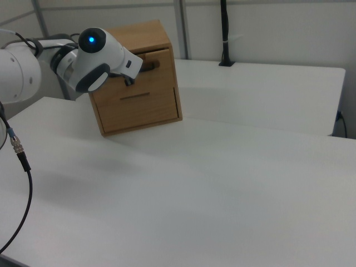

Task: Open the drawer by sliding it
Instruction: 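Pull the handle outward, sliding the wooden drawer out of the cabinet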

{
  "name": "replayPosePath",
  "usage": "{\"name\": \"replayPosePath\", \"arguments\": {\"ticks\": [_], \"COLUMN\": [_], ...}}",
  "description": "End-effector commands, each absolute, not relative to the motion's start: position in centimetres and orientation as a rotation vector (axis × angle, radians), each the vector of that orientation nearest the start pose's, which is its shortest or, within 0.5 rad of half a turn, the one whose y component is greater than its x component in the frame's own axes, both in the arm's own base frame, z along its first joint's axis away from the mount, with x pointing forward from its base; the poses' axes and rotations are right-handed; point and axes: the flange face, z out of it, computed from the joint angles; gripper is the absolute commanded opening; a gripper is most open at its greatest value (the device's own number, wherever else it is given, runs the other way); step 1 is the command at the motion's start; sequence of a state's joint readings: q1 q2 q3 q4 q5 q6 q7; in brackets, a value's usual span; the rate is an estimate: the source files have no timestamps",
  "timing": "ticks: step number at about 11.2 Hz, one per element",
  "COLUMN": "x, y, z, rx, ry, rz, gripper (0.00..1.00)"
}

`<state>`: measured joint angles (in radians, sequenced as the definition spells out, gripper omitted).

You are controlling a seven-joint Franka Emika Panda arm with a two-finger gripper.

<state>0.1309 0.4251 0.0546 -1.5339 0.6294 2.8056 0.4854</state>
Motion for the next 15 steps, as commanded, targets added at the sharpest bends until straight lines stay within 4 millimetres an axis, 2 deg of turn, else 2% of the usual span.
{"name": "replayPosePath", "arguments": {"ticks": [1,2,5,7,13,15], "x": [70.3,70.1,69.3,69.1,67.9,67.3], "y": [6.1,5.5,3.3,1.7,-1.5,-3.2], "z": [51.0,50.8,51.9,51.5,51.8,51.3], "rx": [-2.213,-2.247,-2.280,-2.333,-2.418,-2.462], "ry": [0.905,0.879,0.863,0.821,0.720,0.672], "rz": [-0.778,-0.756,-0.697,-0.637,-0.533,-0.473], "gripper": [0.15,0.15,0.15,0.15,0.15,0.15]}}
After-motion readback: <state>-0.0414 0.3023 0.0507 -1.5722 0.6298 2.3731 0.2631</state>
